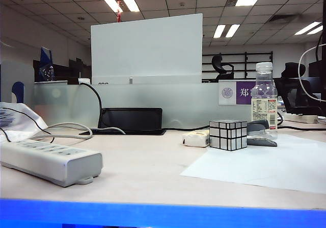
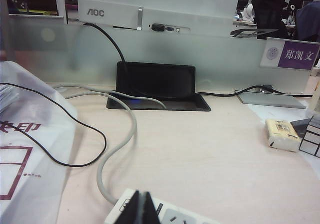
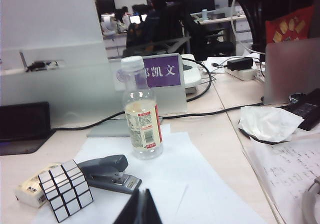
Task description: Press the button on the power strip.
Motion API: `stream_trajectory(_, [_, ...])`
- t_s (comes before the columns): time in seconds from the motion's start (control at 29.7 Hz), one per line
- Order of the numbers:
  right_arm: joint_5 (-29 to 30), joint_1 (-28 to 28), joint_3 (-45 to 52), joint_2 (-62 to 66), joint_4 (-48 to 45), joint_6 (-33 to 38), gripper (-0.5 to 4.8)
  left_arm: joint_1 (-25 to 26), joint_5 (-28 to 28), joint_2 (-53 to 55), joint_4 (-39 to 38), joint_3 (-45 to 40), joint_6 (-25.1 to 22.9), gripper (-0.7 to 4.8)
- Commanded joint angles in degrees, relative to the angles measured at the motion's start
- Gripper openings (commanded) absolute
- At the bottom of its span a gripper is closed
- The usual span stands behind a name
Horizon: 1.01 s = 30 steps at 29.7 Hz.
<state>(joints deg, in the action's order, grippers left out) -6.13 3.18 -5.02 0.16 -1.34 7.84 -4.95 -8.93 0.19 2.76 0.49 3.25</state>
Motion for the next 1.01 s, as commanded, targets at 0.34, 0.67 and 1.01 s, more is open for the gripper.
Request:
stream_trajectory(0.34, [3.8, 0.1, 0.9, -0.1, 3.3, -0.6, 0.00, 0.0, -0.3, -0.1, 0.7, 0.0, -1.1, -0.05])
stream_trajectory(0.67, [3.5, 0.1, 1.4, -0.1, 6.1, -0.9, 0.00, 0.0, -0.3, -0.1, -0.1, 0.0, -1.1, -0.05])
stream_trajectory(1.01, [3.5, 0.1, 1.9, -0.1, 3.3, -0.9, 0.00, 0.0, -0.3, -0.1, -0.5, 0.0, -1.1, -0.05])
